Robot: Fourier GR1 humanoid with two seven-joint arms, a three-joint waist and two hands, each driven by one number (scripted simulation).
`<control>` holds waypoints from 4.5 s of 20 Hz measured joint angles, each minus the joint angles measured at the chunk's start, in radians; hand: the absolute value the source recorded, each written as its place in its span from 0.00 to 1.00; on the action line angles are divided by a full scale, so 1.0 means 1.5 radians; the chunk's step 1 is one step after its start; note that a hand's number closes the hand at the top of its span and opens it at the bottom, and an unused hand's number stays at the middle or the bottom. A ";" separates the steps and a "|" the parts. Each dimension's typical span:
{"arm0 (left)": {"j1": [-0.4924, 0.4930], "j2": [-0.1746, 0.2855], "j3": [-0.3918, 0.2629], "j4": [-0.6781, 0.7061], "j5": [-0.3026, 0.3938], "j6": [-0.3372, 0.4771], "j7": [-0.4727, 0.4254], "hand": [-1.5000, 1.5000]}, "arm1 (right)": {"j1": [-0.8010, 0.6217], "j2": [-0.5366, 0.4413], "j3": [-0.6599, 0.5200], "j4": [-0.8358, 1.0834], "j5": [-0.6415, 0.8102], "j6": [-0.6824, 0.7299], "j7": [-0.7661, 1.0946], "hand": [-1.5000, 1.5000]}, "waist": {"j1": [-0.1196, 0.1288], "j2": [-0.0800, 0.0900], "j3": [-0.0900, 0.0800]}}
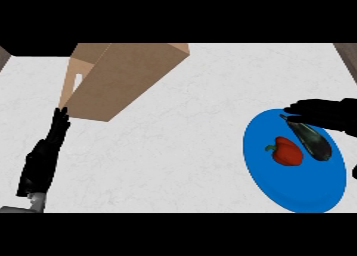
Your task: Pick the bell pepper from the plate and place it in the cardboard box
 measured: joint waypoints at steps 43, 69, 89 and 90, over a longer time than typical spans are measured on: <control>0.012 -0.122 0.103 -0.023 -0.133 -0.099 0.032 0.50 | 0.061 0.239 -0.091 0.118 0.334 -0.048 -0.046 0.00 | 0.000 0.000 -0.001; -0.060 -0.153 0.084 -0.015 -0.159 -0.151 0.034 0.50 | -0.294 0.316 -0.200 0.475 0.420 -0.181 -0.062 1.00 | 0.096 0.036 0.002; -0.063 -0.155 0.099 0.014 -0.157 -0.148 0.024 0.50 | -0.578 0.355 -0.349 0.720 0.231 -0.084 -0.177 1.00 | 0.072 0.025 0.001; -0.065 -0.154 0.101 0.014 -0.158 -0.147 0.026 0.50 | -0.588 0.360 -0.350 0.726 0.225 -0.080 -0.177 1.00 | 0.070 0.025 0.001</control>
